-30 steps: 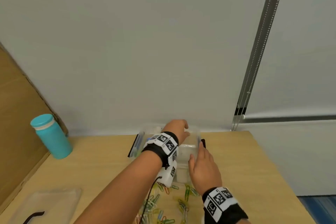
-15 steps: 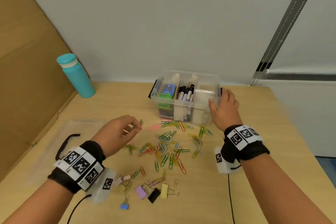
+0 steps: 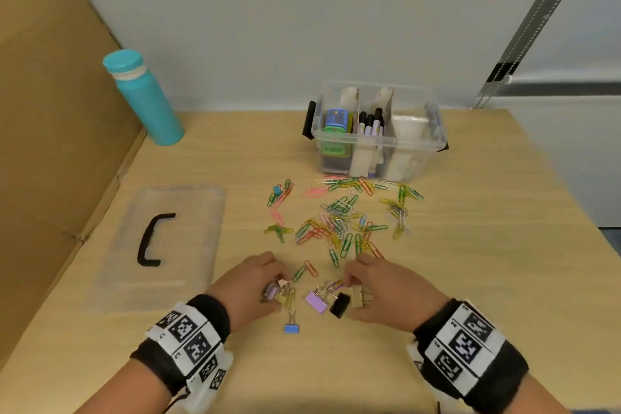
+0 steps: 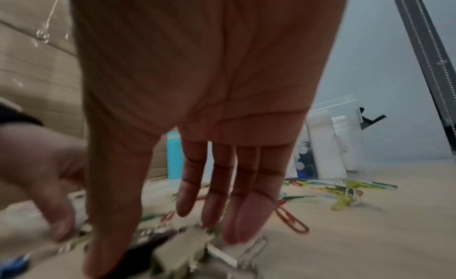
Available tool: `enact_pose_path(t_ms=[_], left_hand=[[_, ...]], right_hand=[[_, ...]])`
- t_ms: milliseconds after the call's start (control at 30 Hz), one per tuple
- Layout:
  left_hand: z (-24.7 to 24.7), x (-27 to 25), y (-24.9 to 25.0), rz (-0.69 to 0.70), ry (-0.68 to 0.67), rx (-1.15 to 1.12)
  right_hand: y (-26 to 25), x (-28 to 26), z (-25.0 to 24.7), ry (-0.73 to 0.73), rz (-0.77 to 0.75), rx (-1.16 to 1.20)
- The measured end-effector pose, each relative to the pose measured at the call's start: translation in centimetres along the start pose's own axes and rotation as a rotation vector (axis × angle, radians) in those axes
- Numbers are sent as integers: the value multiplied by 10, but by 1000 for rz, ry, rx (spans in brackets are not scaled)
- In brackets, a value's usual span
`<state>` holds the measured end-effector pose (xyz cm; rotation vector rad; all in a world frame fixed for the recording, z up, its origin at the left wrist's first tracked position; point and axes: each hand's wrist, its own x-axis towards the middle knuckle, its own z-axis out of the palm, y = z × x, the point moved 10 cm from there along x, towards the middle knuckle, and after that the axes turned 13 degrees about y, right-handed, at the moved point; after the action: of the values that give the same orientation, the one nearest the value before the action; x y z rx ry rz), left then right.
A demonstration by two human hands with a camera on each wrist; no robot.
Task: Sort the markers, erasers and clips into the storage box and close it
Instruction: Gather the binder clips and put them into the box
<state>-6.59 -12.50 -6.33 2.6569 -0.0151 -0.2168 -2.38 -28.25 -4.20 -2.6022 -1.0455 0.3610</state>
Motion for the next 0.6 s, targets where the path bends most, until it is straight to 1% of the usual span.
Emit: enact_pose_path(t_ms=[33, 100, 233, 333, 400, 467, 600], left_hand=[[-1, 1, -1, 7, 12, -5], [-2, 3, -5, 4, 35, -18], [-7, 4, -10, -26, 65, -65], [-20, 1, -15, -42, 153, -116], [-31, -1, -17, -33, 230, -217], [-39, -2, -19, -23, 290, -338], [-38, 0, -24, -72, 296, -519]], right_hand=[[1, -4, 8, -22, 34, -51], [3, -7, 17, -8, 78, -90], [7, -7, 21, 80, 128, -22], [11, -9, 22, 116, 168, 70], [15, -13, 17, 157, 224, 216], [26, -18, 4, 242, 319, 442], [60, -28, -18, 427, 533, 797]])
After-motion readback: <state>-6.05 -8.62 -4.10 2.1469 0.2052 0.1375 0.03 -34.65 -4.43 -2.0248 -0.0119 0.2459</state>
